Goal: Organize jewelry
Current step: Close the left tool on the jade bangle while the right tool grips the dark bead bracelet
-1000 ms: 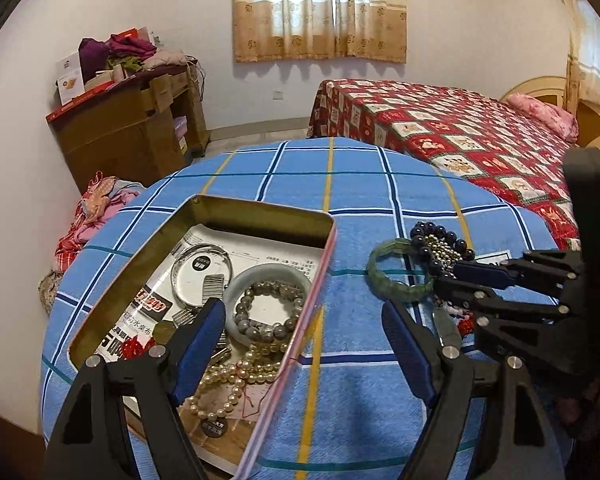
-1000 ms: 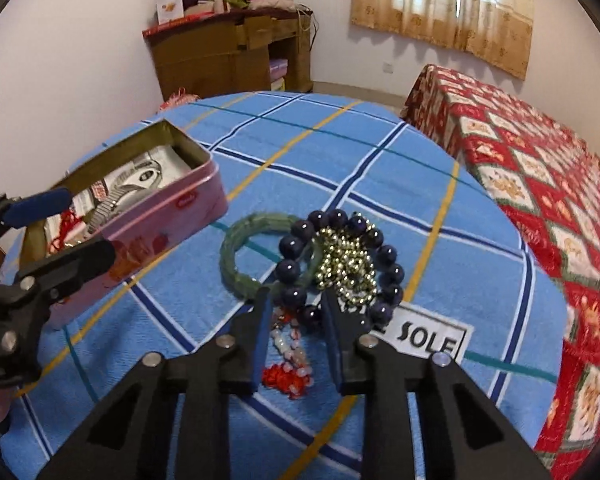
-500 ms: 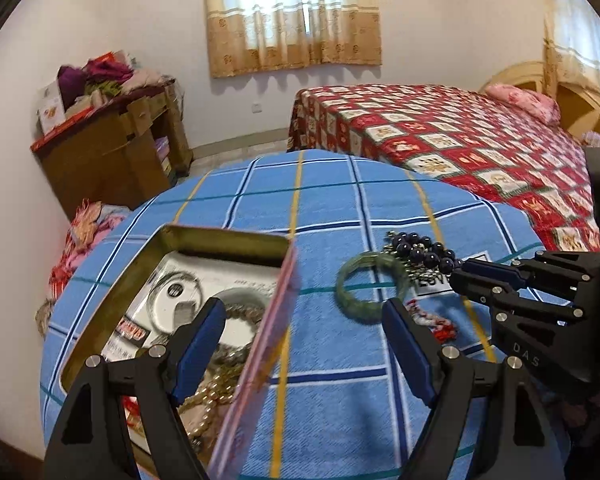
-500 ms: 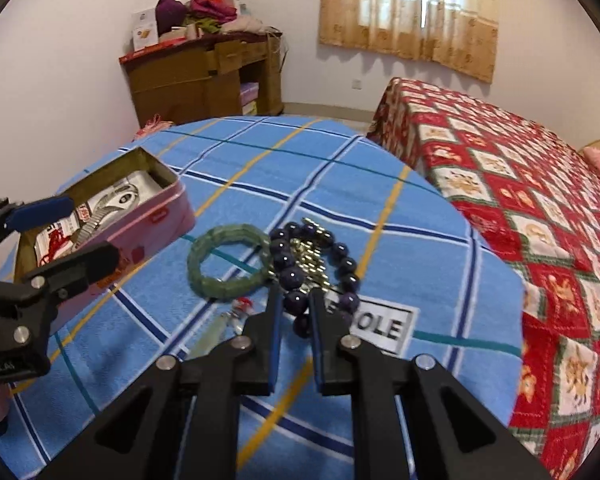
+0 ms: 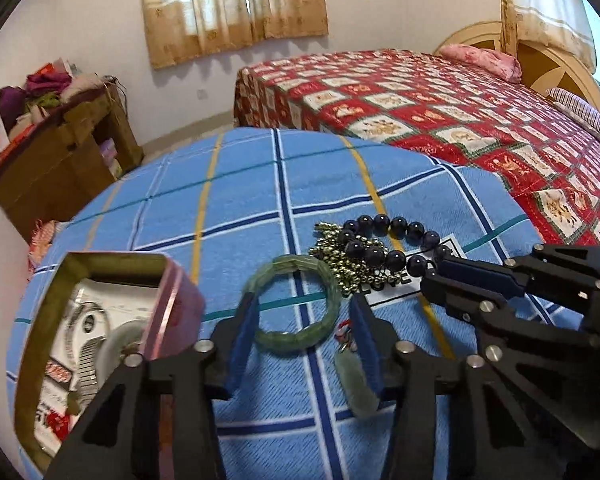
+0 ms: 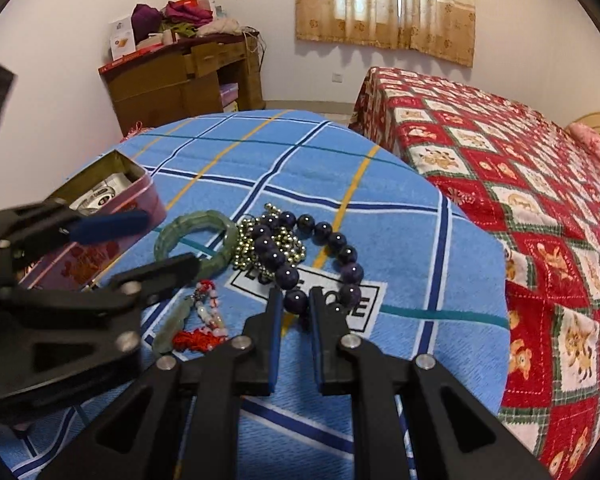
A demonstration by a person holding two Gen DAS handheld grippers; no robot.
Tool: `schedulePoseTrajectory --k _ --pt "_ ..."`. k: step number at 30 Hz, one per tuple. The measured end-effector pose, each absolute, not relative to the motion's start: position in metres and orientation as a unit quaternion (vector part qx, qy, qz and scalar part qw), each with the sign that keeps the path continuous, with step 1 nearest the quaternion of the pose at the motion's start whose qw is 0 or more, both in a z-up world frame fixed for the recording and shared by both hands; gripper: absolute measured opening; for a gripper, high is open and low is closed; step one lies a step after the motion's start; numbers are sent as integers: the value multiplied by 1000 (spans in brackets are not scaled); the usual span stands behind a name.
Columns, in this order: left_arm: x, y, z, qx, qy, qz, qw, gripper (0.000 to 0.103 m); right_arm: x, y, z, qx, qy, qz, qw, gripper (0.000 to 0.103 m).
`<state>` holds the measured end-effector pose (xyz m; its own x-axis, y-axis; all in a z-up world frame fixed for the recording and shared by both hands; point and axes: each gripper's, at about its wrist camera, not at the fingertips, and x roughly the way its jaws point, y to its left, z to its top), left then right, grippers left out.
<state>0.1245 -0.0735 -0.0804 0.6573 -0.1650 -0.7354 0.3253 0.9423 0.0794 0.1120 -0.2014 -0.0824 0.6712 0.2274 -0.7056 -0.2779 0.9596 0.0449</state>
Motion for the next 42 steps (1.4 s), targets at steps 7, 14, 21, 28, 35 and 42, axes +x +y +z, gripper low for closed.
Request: schedulePoseTrajectory --k 7,14,21,28,35,42 --pt "134 -72 -100 74 422 -151 891 8 110 -198 -84 -44 379 141 913 8" --pt "125 -53 -94 34 402 -139 904 7 110 -196 -85 -49 383 149 910 8" --pt "112 -48 -82 44 358 -110 926 7 109 -188 -83 -67 379 175 906 43" --pt "116 -41 -84 33 362 -101 926 7 115 -170 -85 -115 383 179 899 20" --pt "115 -37 -84 28 360 -100 927 7 130 -171 -94 -116 415 194 881 21" --pt "112 -34 -82 18 350 -96 932 7 119 -179 -84 -96 383 185 900 16"
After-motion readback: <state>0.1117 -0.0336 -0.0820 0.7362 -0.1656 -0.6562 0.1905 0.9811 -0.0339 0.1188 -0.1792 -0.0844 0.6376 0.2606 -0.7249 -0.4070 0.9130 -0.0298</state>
